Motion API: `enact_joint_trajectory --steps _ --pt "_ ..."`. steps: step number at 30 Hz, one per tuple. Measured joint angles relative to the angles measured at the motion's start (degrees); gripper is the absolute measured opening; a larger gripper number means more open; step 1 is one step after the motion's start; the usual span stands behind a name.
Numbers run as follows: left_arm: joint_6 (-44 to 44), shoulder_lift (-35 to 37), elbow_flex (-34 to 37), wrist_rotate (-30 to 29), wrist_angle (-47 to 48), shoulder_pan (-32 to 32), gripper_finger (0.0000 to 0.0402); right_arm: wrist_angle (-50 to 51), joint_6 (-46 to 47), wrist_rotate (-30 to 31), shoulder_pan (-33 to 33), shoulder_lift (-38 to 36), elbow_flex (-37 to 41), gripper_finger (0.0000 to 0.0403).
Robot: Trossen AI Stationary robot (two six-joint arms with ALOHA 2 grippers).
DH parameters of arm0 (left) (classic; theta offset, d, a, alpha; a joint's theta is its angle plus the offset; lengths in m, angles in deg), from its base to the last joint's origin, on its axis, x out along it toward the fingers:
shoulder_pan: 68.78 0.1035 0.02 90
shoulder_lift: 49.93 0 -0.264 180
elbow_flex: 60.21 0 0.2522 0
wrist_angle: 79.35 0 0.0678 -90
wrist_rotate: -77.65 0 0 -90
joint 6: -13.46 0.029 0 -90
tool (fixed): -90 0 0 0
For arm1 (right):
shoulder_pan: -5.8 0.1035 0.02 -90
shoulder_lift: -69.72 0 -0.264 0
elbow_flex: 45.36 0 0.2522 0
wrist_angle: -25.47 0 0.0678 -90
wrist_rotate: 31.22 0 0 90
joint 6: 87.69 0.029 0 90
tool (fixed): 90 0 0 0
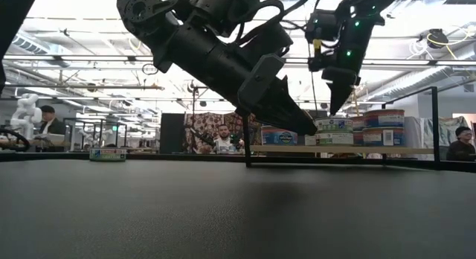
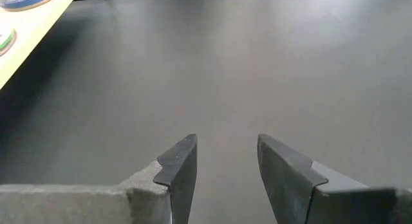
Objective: Stack canned seafood by type on shelf
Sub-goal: Stack the green tuna can on top of the bottom green tuna can on the shelf, then stack the green tuna can on top of the top green tuna cans on the shelf
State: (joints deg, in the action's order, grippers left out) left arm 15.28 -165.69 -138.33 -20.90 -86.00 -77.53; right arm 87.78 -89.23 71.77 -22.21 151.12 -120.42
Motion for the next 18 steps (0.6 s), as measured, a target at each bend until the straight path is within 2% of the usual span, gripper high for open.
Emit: enact_joint_trajectory --steps 6,10,18 --pt "0.0 0.0 0.01 0.0 -0.02 0.0 0.0164 0.03 0.52 -0.13 0.0 -4.16 0.0 0.0" --pt "0.0 0.0 0.0 0.0 -0.02 0.0 0.0164 0.09 2.02 -2.74 1.08 -7.59 0.0 0.0" --pt "-0.08 0.07 0.02 0.0 0.39 0.0 0.0164 0.11 7.04 -2.91 12.66 -12.6 -0.02 0.0"
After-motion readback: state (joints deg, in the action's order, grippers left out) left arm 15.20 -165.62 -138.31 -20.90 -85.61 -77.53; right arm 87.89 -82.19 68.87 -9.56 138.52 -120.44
